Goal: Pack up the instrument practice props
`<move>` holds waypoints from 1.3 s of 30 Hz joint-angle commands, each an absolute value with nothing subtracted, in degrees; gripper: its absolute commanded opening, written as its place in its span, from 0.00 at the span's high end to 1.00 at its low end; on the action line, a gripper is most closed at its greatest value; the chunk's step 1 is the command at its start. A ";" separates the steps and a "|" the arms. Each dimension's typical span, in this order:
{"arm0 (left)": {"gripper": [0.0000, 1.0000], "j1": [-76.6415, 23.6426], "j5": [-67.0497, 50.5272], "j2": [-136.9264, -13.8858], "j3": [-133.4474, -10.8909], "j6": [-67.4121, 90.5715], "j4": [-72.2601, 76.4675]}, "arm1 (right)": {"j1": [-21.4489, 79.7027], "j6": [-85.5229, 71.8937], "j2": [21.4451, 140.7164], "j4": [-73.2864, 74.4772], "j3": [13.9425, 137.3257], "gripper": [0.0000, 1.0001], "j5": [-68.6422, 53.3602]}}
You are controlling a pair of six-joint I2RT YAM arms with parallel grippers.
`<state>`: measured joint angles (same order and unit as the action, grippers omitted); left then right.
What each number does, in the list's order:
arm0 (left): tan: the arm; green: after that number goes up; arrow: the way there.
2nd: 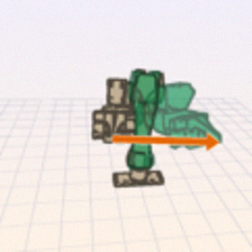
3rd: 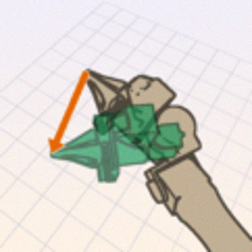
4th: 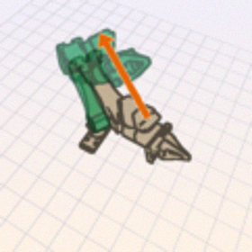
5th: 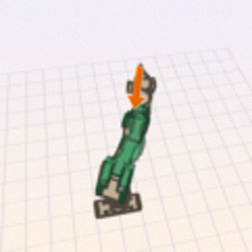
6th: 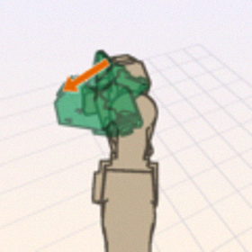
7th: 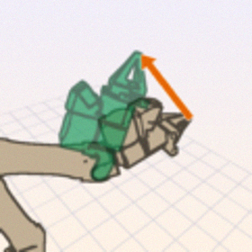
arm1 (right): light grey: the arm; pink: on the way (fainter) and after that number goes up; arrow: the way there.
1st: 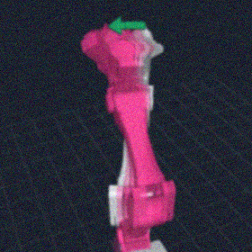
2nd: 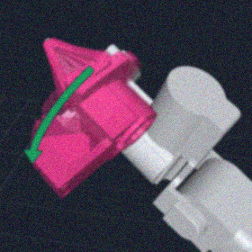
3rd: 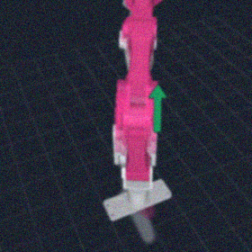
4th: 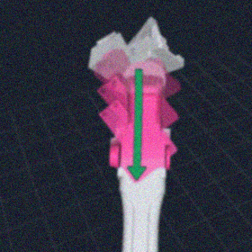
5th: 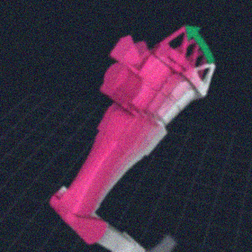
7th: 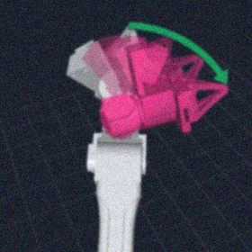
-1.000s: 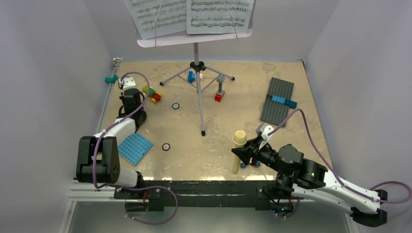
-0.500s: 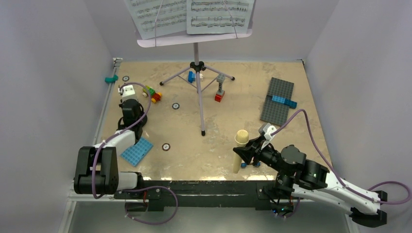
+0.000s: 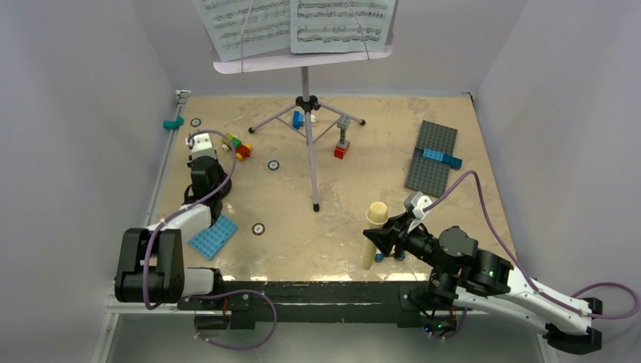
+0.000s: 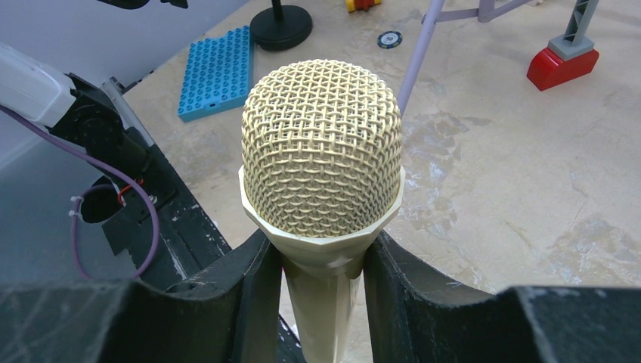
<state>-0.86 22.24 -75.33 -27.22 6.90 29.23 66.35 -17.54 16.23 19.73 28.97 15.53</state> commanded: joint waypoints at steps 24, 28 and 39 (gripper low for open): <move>0.18 -2.12 25.99 -57.92 -32.67 21.45 2.41 | 66.45 -17.45 15.91 17.61 30.08 1.00 16.47; 0.04 -4.05 26.97 -46.71 -33.99 26.56 -10.46 | 66.45 -17.62 17.00 16.59 29.96 1.00 15.58; 0.00 -23.29 8.93 -21.02 -28.09 32.82 -12.79 | 66.27 -21.99 26.32 11.88 32.58 1.00 9.80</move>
